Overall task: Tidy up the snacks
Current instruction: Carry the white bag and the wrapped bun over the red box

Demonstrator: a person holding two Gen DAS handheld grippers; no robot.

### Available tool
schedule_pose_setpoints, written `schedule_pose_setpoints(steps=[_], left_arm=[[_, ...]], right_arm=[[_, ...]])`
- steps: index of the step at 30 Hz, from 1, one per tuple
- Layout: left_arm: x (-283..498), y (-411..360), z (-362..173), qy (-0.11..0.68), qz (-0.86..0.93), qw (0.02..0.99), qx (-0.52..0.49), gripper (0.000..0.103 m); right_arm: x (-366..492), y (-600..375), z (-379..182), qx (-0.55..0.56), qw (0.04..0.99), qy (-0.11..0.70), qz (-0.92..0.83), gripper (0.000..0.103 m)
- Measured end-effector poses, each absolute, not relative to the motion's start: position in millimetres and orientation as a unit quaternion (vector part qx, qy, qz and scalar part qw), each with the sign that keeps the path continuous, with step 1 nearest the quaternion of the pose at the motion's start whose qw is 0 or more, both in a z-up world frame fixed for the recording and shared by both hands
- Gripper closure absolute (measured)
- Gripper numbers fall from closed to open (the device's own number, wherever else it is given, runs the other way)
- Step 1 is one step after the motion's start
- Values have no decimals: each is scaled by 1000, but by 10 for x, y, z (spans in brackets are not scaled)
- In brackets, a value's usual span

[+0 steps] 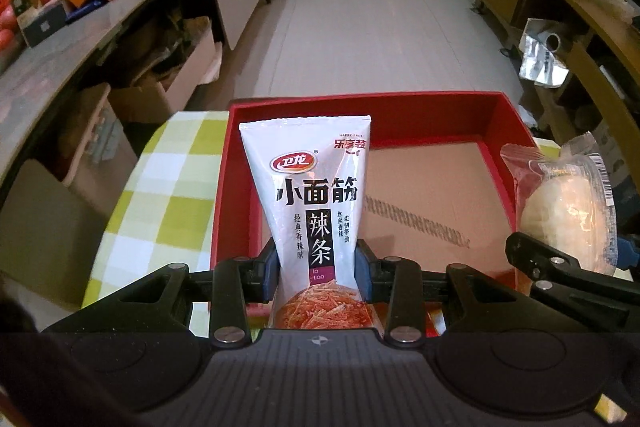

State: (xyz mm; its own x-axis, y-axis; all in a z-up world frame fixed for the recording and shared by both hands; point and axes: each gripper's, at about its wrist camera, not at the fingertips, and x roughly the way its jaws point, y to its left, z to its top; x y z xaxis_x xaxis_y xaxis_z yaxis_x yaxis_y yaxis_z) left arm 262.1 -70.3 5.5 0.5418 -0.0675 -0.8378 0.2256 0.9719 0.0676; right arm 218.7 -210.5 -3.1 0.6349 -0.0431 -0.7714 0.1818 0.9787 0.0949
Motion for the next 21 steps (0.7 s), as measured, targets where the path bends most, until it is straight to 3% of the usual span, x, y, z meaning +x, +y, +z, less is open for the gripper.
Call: schedule_pose_setpoints(steps=[21], left_arm=[[3163,-720,-288,483,-48,869,99,58]], right_arm=[[2790,-2162,-465,104,895,431,-52,41]])
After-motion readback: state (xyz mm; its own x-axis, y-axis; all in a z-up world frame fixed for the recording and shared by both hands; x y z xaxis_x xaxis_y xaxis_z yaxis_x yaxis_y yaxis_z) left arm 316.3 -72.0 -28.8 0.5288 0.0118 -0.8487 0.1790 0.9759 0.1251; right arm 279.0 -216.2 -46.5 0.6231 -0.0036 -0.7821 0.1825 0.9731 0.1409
